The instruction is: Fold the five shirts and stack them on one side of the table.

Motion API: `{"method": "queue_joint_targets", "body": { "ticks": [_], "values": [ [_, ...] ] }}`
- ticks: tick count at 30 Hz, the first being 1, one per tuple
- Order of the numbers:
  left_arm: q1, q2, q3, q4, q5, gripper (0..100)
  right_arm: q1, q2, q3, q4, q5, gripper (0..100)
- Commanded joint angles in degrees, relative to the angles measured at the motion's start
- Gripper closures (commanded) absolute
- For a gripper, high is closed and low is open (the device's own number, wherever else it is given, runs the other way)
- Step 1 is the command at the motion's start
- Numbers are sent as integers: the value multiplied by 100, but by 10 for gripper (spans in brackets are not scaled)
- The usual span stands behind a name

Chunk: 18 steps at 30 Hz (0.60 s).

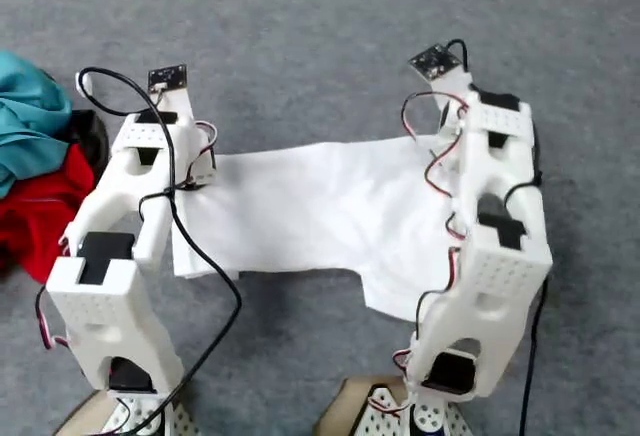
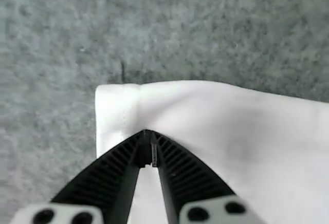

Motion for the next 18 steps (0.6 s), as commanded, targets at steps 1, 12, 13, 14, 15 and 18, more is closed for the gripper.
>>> {"method": "queue_joint_targets", "body": {
  "ticks": [1,12,13,14,15,18],
  "values": [
    [-316,22,-149,-62,0,981,303,374,-919,193,-105,993],
    [-229,22,-1705,1591,-9,981,365,-22,-1420,765,-62,994],
    [-211,22,-1943,1793,-26,981,365,-198,-1420,800,-62,994],
    [-185,22,-2163,1987,-26,981,374,-382,-1420,853,-62,994],
    [-176,22,-2382,2180,-35,981,374,-567,-1420,905,-62,994],
    [-70,22,-2989,2769,-97,981,374,-1156,-1411,1178,53,994]
  ]
}}
